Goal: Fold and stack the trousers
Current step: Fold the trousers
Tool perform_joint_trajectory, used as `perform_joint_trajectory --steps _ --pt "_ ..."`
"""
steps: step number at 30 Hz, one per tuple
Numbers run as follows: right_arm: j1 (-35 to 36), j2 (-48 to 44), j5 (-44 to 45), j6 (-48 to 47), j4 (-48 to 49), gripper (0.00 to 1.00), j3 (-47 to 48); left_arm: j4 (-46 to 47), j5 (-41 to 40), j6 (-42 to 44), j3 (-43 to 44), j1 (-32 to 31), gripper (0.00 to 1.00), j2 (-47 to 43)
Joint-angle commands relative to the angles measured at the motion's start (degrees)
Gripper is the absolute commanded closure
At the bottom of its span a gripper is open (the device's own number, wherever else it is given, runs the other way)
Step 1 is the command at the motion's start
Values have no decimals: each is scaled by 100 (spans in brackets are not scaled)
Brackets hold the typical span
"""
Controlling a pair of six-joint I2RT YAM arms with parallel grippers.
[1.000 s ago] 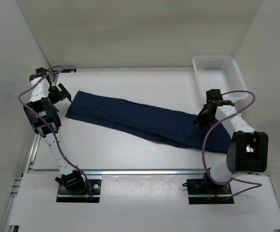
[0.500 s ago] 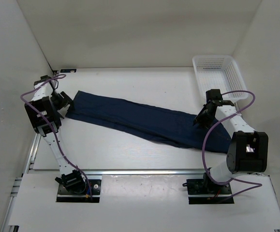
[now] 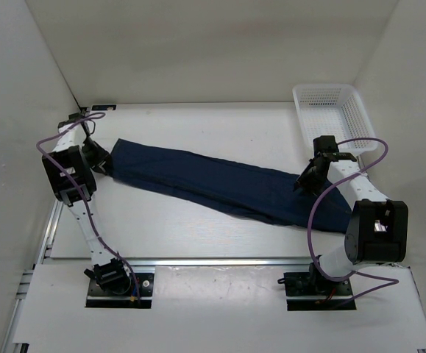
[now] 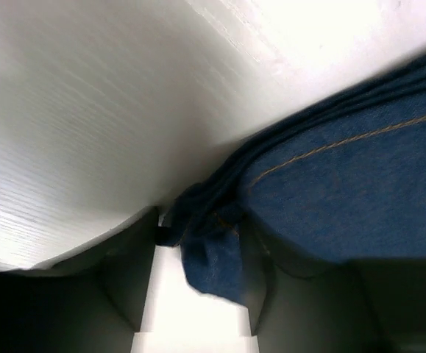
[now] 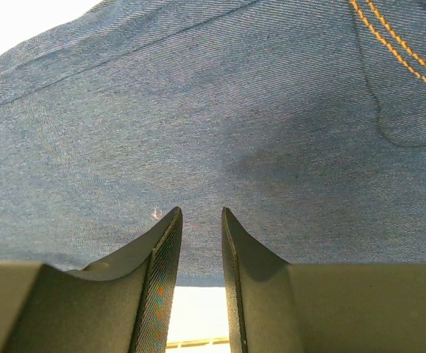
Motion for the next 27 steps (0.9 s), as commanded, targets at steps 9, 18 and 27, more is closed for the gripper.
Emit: perform_joint_trajectory --steps 9,18,27 --pt "13 -215 30 -133 -61 66 3 -2 -342 -191 538 -50 90 -129" --pt "13 -321 -22 -185 -167 66 108 -837 -1097 -7 2410 301 90 -515" --pt "13 -496 39 -238 -360 66 161 -742 -1116 406 2851 301 90 -1113"
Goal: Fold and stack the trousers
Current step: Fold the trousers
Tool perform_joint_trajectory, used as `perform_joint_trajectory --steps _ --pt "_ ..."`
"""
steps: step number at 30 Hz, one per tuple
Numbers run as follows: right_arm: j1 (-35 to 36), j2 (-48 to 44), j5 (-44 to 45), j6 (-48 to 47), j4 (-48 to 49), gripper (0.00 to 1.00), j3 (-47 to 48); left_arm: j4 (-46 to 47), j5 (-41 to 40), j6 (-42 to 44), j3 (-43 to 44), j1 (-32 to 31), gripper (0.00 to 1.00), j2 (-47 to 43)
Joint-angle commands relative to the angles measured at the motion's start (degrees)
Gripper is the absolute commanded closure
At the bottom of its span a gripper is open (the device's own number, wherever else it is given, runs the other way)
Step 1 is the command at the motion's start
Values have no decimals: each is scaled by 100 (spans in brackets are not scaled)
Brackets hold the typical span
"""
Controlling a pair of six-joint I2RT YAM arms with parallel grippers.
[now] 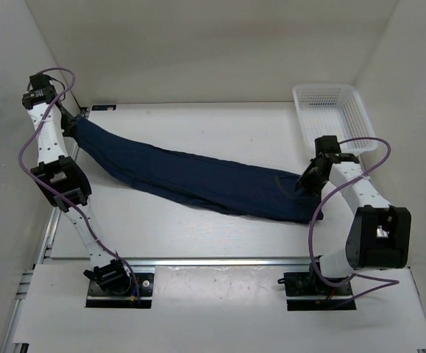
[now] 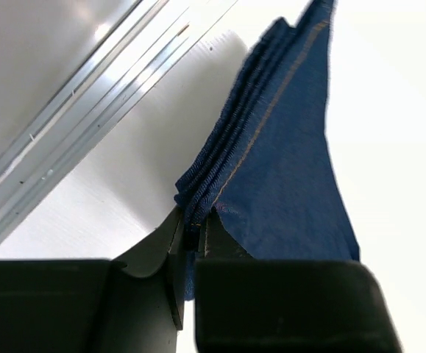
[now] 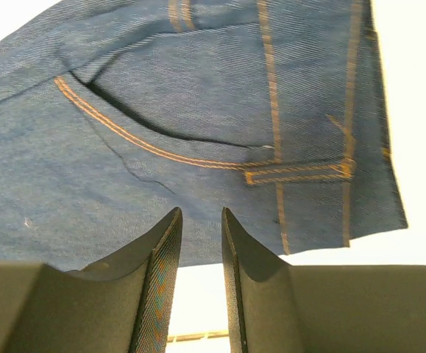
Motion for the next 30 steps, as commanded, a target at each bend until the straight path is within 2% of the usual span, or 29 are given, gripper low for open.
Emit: perform_joint_trajectory --steps 1,7,14,22,30 --pt "-39 -315 41 -144 -257 66 161 26 75 302 210 -35 90 -783" --pt "-163 -491 94 -144 -310 66 161 211 322 557 8 -405 90 -1477" --pt "-224 -719 94 -144 -311 66 161 211 665 742 -624 -1002 90 -2250" --pt "-224 -957 94 -197 -416 66 109 212 -89 628 -1212 -2503 90 -2805" --pt "-277 -1221 147 -197 -416 66 3 465 -29 311 -2004 -3445 90 -3140"
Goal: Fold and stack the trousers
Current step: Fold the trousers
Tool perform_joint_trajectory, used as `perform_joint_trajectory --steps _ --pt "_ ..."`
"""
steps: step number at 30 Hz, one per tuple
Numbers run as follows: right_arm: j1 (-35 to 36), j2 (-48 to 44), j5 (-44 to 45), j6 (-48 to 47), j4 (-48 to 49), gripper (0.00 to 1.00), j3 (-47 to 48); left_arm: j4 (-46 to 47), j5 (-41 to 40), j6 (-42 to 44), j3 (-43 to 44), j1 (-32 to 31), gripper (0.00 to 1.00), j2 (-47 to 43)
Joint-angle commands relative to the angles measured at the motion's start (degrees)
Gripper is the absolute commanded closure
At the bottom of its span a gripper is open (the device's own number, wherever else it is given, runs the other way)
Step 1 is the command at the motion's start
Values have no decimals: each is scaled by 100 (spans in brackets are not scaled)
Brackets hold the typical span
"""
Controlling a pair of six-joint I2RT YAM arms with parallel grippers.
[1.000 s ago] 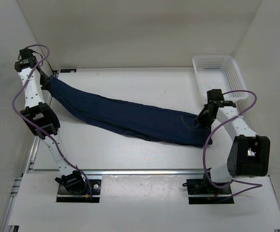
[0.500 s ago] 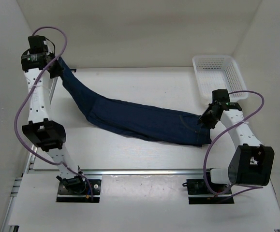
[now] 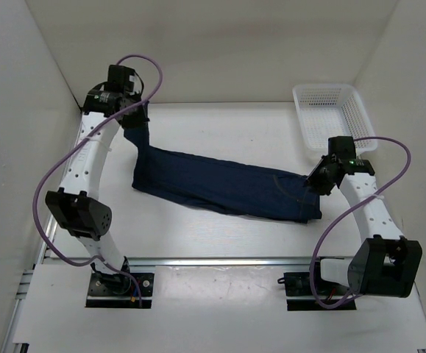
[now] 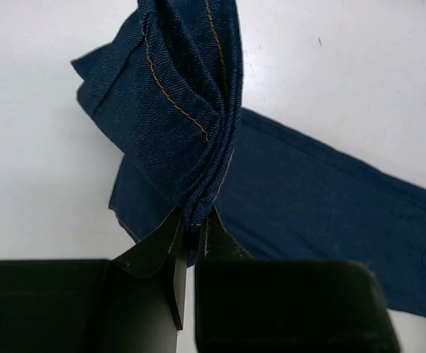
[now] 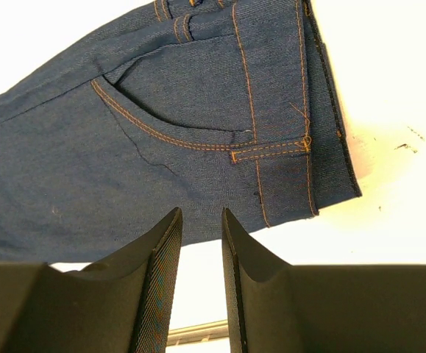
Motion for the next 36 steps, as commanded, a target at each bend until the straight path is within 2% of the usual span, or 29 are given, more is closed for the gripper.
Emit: perform_joint_trajectory --steps 1,11,17,24,31,32,33,34,36 --pt "-30 -132 99 -129 -117 66 3 182 -125 -209 -284 -472 90 -467" --pt "-30 -352 204 -129 -231 66 3 428 -301 -613 -987 -1598 90 -519" --pt "-30 -405 204 -129 -336 66 3 384 -327 -561 -1129 -2091 90 -388" --pt "-83 -458 318 -129 -389 65 3 577 -327 -614 -1734 -2828 90 -493" --pt "-83 -458 318 -129 -389 65 3 691 -327 -491 -1990 -3084 90 -239" --pt "-83 -458 318 -129 -389 65 3 691 -327 -491 -1990 -3085 83 -177" --pt "-83 -458 318 -129 -389 65 3 639 -327 -491 -1938 -3085 59 -29" --pt "-83 -458 318 -129 -389 65 3 543 -510 -552 -1850 -3085 3 51" --pt "-83 -458 318 -129 -389 65 -49 358 -565 -605 -1578 -3085 0 105"
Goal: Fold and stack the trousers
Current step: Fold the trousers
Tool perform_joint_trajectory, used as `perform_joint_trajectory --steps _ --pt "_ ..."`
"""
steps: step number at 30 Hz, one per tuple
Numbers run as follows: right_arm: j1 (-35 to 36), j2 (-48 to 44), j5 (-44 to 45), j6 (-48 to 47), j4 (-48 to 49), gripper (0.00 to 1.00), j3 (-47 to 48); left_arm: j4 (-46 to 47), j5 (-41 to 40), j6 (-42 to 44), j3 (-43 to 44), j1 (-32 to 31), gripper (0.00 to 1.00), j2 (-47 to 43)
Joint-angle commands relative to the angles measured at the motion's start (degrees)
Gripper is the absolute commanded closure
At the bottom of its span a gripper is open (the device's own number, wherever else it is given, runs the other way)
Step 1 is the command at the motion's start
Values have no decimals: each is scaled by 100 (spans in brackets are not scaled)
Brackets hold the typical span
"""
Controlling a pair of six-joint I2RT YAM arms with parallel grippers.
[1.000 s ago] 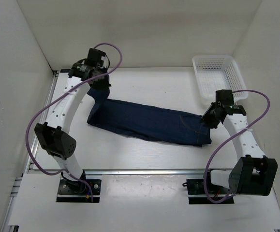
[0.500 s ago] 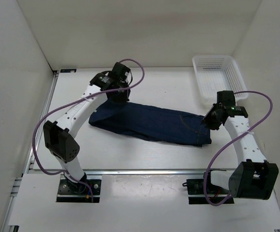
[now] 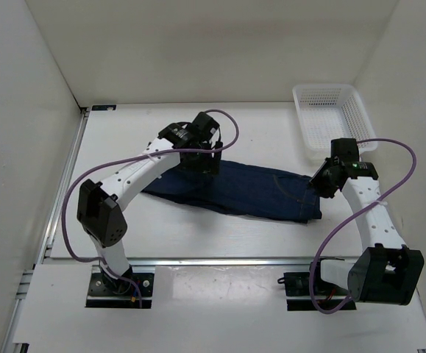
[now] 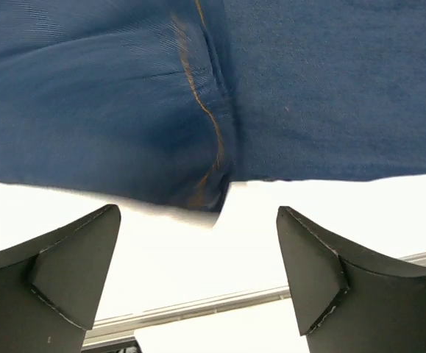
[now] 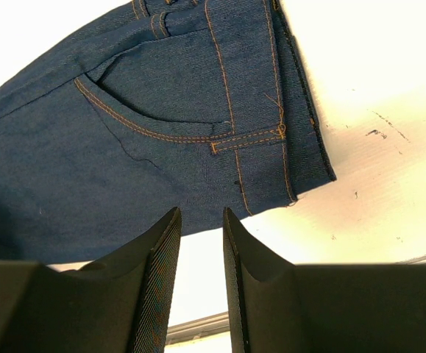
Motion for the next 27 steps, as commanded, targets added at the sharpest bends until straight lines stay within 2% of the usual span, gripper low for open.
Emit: perform_joint_trajectory --steps 1,6,7,8,9,10,11,14,15,18,20,22,24,26,27 --pt "-17 -149 65 -94 -90 65 -48 -73 -158 -61 386 -20 0 43" --pt "-17 -149 65 -94 -90 65 -48 -222 -87 62 1017 -20 0 -9" --pt "-17 -149 65 -94 -90 65 -48 -275 -87 123 1097 32 8 -9" --pt "-17 -149 65 -94 -90 65 -48 -354 -87 124 1168 32 21 43" --pt "-17 -149 65 -94 -90 65 -48 -354 -148 124 1238 85 42 113" --pt "-17 -149 65 -94 -90 65 -48 -354 -53 176 1239 146 80 114" --pt "-17 -149 65 -94 -90 65 -48 -354 70 177 1239 147 89 175" --pt "-17 -149 65 -147 -90 65 -48 -354 351 177 1186 147 89 464" --pt "-17 -149 65 -147 -90 65 -48 -354 352 177 1125 147 79 544" --pt "-17 -149 65 -147 -90 65 -48 -302 273 -51 914 147 67 685" --pt "-17 -149 65 -199 -90 65 -48 -31 562 -52 625 392 68 581" --pt "-17 -149 13 -253 -90 65 -48 32 615 79 292 785 81 334" --pt "-17 -202 12 -323 -90 65 -100 85 616 281 62 1329 81 123" --pt "-17 -202 -57 -384 -90 65 -162 163 616 396 -289 1762 74 70" --pt "-17 -202 -119 -384 -37 65 -249 303 685 466 -404 2007 64 18"
